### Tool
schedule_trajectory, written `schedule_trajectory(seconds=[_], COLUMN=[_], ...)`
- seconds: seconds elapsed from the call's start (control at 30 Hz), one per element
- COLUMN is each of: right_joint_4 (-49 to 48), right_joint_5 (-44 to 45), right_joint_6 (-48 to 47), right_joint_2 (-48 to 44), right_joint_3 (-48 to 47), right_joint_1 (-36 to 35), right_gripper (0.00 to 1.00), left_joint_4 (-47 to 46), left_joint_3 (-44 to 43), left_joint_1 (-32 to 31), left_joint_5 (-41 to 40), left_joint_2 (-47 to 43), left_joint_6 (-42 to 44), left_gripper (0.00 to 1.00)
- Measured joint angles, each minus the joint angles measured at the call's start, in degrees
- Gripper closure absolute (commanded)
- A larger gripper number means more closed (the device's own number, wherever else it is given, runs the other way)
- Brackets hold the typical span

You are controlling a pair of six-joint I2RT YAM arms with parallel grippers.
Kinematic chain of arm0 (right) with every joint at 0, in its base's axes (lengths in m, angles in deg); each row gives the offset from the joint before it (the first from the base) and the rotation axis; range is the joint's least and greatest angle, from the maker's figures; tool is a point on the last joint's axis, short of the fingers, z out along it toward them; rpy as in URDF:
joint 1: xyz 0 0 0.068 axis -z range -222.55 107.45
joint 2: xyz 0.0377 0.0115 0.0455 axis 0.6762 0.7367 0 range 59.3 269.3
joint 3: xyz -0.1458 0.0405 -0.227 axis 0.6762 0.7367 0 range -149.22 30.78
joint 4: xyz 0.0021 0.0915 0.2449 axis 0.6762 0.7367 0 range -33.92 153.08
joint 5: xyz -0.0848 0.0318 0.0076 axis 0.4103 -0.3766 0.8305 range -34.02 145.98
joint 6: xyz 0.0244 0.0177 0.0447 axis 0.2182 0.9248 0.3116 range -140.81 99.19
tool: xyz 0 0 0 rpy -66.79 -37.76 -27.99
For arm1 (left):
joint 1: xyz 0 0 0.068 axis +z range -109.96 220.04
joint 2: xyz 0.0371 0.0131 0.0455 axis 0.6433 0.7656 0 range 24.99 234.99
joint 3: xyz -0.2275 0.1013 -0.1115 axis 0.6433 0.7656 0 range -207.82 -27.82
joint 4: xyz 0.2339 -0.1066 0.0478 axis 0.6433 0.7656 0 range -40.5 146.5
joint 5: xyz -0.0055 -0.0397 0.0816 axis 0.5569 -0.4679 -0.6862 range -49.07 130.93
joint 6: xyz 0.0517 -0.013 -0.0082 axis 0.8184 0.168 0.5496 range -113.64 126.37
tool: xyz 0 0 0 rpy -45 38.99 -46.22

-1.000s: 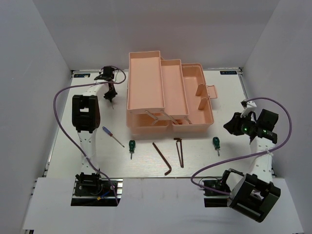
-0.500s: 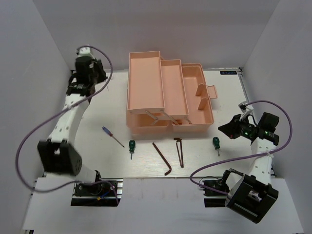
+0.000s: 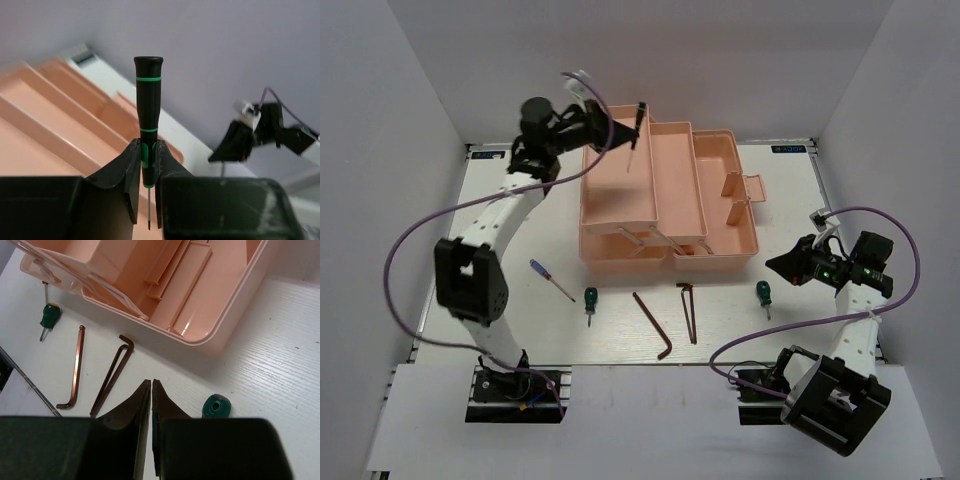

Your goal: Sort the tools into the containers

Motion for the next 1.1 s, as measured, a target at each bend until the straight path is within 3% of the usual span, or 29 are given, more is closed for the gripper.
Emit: schedule_trajectory(seconds=[0.17,0.4,0.6,0.77,0.87,0.93,1.03,1.1], right_joint_4=[-0.5,-1.4,-1.5,-1.5,-1.7,-1.8,-1.8,-1.8], right_joint_5=[0.0,0.0,0.1,0.1,0.1,0.1,0.1,0.1], right_joint_6=[1.0,1.2,1.8,2.8,3.2,3.5,3.7,3.9], right_joint_2=[0.0,0.0,-0.1,-2.0,-3.4,-3.7,-3.8,-3.8], right_joint_3=[0.0,0.0,0.0,0.0,0.0,0.0,0.0,0.0], right_joint_1=[0.1,0.8,1.5,2.7,3.4,3.9,4.9,5.4], right_gripper=[0.89,0.89,0.78,0.76,0.74,0.68,0.58,0.56], left_joint_4=[3.3,5.5,8.2,9.8,12.3,13.9,17.6,19.8], left_joint_3=[-5.2,-16.5,-21.0,-21.1,-26.4,-31.3,-33.6,-33.2], left_joint_1=[-6.9,-14.6,-19.1,-22.7,-24.2,-24.9,-25.7,-26.0], left_joint_5=[4.7,3.7,-6.2,-17.9,-20.4,-21.5,-23.2,-24.7], left_joint_2=[10.8,13.5,16.3,21.8,28.3,33.2,36.2,36.4], left_joint_6=[-1.4,-1.2,-1.9,-4.0,-5.1,-5.6,-5.5,-5.4], left_gripper=[1.00,1.00,1.00,1.00,1.00,1.00,0.84,0.70])
